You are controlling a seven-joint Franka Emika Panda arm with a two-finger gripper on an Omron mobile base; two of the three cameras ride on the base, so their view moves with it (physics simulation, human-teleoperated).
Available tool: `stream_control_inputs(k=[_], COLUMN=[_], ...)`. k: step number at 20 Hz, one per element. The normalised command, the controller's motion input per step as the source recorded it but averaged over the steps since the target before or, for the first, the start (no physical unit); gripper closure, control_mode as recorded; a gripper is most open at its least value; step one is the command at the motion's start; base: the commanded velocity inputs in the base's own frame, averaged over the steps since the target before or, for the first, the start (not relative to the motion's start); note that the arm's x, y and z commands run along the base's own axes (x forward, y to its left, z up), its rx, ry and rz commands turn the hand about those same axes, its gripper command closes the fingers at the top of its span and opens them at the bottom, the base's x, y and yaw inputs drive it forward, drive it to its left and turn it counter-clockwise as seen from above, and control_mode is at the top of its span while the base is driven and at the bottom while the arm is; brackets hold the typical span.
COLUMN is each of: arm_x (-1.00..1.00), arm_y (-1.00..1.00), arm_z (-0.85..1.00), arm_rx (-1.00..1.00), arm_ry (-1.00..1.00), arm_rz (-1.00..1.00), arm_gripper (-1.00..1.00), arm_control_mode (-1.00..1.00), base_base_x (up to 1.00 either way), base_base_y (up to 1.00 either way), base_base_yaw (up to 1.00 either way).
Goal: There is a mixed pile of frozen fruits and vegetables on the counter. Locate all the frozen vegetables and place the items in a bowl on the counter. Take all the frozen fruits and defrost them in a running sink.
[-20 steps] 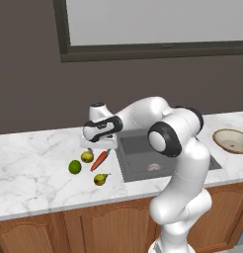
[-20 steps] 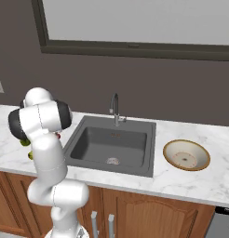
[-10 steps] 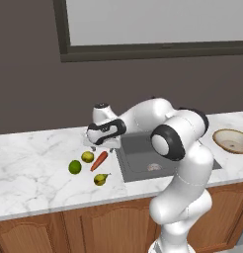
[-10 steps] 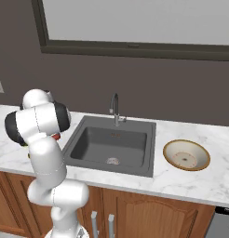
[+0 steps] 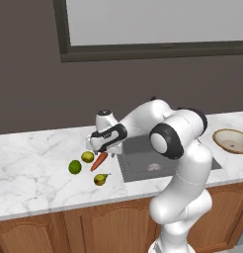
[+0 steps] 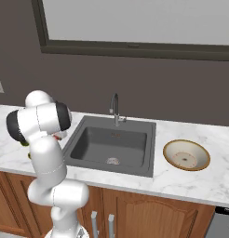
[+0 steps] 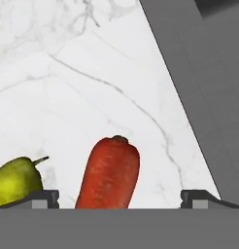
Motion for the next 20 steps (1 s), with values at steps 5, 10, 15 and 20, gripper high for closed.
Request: stream_control_inputs(k=[5, 10, 15, 20], arm_x=[0.27, 0.10, -0.04, -0.02], arm_y=[0.09, 0.11, 0.00, 0.00], arm_z=[-0.03, -0.07, -0.26, -0.21], arm_rx=[0.00, 0.00, 0.00, 0.00], arm_ry=[0.02, 0.00, 0.00, 0.00], arm_rz=[-0.04, -0.02, -0.03, -0.03], arm_gripper=[-1.00, -1.00, -1.00, -1.00], arm_control_mode=[-1.00, -1.00, -1.00, -1.00], base_base_x=[0.00, 0.00, 0.00, 0.00], base_base_y=[0.00, 0.00, 0.00, 0.00], base_base_yaw=[0.00, 0.00, 0.00, 0.00])
